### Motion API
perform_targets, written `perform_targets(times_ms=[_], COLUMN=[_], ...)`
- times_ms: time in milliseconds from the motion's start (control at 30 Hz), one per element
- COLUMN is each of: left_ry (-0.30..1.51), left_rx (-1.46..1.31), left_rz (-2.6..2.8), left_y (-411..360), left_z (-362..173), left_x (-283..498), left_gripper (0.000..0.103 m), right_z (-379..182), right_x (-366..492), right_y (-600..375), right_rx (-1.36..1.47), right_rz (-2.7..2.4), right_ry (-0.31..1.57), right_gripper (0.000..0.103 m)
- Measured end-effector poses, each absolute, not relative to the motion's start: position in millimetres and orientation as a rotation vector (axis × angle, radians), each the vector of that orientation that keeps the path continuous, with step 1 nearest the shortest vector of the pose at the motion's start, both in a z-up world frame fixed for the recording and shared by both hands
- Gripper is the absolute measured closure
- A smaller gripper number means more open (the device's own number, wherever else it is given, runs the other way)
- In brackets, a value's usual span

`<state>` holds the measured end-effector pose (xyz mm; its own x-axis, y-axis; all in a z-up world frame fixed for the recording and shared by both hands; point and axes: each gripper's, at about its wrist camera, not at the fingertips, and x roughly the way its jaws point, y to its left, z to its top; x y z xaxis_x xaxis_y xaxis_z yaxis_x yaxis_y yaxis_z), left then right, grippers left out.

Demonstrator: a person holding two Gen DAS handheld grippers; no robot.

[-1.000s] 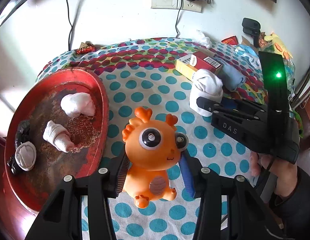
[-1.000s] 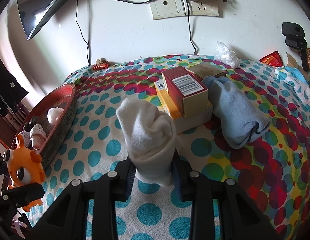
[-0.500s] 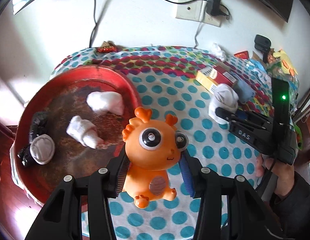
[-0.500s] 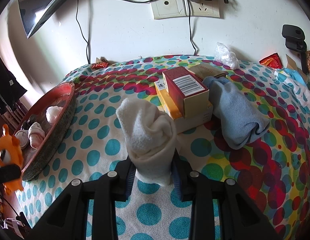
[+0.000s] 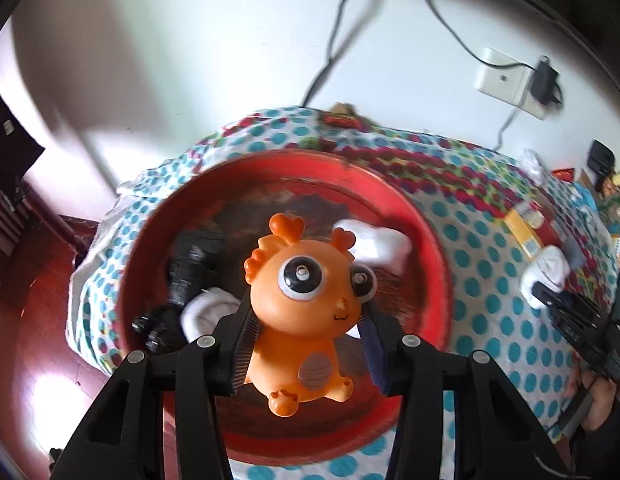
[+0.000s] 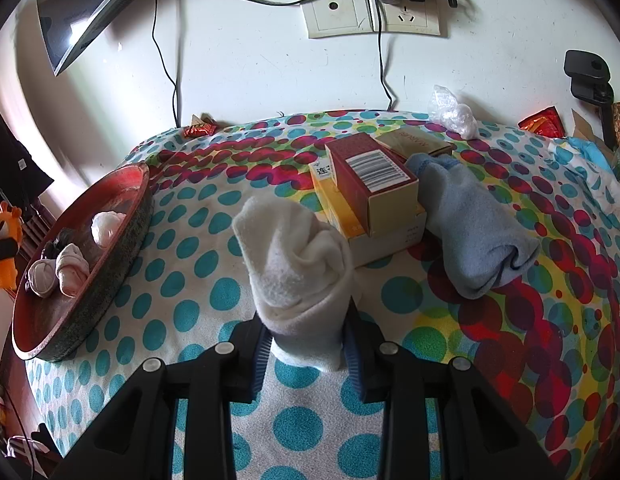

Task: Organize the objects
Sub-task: 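Carry the orange toy with the left gripper into the red tray and release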

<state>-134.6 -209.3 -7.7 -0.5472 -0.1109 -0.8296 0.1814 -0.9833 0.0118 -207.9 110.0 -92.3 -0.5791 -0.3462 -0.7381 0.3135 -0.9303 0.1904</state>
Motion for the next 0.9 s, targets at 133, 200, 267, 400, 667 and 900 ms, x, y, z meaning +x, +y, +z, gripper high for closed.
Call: perform_targets(times_ms=[133, 200, 267, 400, 667, 900], left_ry=[0.153, 0.141, 0.135, 0.222, 0.152, 0.114], left_rx=[1.400, 1.394, 1.378, 1.409, 1.389, 1.419], left_rz=[-2.582, -2.556, -2.553, -2.540, -2.457, -2.432], left_y=[-242.1, -256.9, -267.9, -292.4, -322.8, -329.5], left_z=[-10.2, -12.7, -14.6, -25.7, -37.6, -52.1], left_x=[-144.0, -150.1, -153.0, -162.8, -186.0, -200.8], left_gripper=[0.059, 0.059, 0.059, 0.059, 0.059, 0.058], right_z=[-91.9, -92.0, -91.7, -91.6, -91.9, -91.7], right_x=[-208.8, -208.3, -208.4, -208.8, -208.5, -209.2], right_y=[110.9, 110.5, 111.0, 110.5, 109.2, 109.9], right_rx=[1.183, 1.183, 1.184, 1.186, 1.189, 1.191], right_rz=[-2.504, -2.506, -2.508, -2.511, -2.513, -2.516], right_ry=[-0.054, -0.050, -0.045, -0.036, -0.029, -0.018], right_gripper=[0.071, 0.071, 0.071, 0.070, 0.070, 0.070])
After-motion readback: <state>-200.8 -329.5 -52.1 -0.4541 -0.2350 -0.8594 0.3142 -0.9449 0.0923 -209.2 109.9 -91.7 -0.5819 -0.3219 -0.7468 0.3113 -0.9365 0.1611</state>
